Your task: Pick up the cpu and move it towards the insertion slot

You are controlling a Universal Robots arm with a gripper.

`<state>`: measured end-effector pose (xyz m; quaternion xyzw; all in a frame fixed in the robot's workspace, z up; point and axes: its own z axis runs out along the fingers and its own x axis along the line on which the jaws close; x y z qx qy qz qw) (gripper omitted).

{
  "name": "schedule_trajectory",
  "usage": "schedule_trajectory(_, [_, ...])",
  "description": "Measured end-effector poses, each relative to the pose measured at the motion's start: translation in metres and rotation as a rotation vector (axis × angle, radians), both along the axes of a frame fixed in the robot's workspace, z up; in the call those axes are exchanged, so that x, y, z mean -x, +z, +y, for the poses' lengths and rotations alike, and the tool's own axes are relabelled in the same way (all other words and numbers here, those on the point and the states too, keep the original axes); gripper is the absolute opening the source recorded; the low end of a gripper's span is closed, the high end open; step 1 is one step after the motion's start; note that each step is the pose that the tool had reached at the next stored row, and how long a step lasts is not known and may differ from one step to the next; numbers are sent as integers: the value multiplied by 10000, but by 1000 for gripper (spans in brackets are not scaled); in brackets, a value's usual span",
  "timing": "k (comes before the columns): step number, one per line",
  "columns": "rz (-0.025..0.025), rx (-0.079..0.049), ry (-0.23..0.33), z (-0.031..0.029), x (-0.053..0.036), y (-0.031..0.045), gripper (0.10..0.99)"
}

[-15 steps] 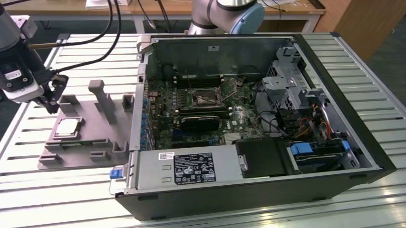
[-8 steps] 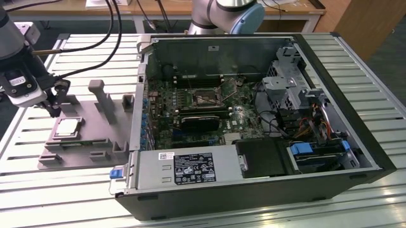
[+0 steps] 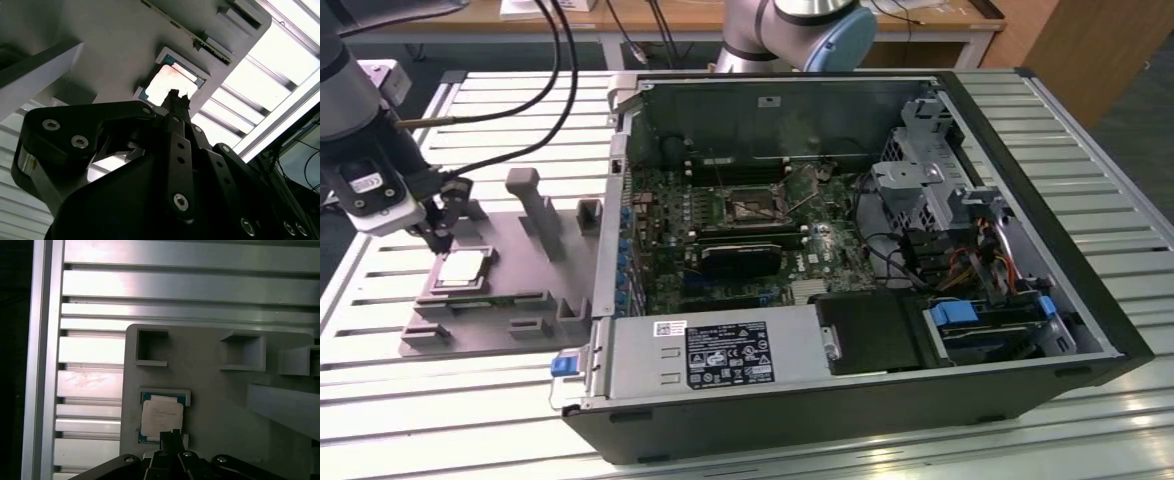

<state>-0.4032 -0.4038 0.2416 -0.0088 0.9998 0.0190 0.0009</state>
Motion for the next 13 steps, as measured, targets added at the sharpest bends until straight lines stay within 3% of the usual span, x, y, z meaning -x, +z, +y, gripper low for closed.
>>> schedule_trajectory(13, [1,0,-97,3,52,-210,102])
